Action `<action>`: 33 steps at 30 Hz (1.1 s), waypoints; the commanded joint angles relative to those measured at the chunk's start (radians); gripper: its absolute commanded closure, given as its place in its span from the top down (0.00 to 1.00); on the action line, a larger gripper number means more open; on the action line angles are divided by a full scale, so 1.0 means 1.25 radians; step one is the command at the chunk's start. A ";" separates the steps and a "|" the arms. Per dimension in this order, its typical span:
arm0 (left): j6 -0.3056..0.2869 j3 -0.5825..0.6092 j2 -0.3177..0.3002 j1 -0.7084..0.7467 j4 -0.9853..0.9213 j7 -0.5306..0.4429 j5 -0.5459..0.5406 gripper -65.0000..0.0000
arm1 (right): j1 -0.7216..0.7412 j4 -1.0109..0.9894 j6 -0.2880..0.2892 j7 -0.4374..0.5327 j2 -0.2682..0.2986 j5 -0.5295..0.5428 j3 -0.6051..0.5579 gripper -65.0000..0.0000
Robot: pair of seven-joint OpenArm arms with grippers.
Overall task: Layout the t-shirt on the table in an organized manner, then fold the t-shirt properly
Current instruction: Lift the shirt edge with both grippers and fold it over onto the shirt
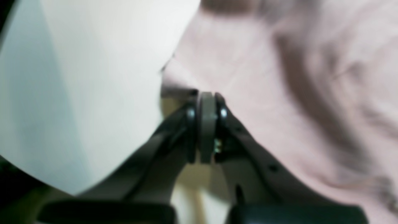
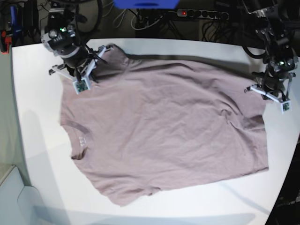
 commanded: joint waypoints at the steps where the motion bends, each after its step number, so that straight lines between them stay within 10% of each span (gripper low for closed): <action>1: 0.003 -0.004 -0.012 0.005 0.034 -0.015 0.003 0.00 | -0.004 0.013 0.001 0.010 0.019 0.007 0.009 0.00; 18: 0.003 0.002 -0.010 -0.116 0.207 -0.009 -0.107 0.00 | 0.342 0.016 0.003 0.010 0.095 0.007 0.082 0.00; 33: 0.003 0.121 -0.032 -0.455 0.195 -0.009 -0.142 0.00 | 0.693 0.019 0.003 0.012 0.117 0.004 0.084 0.00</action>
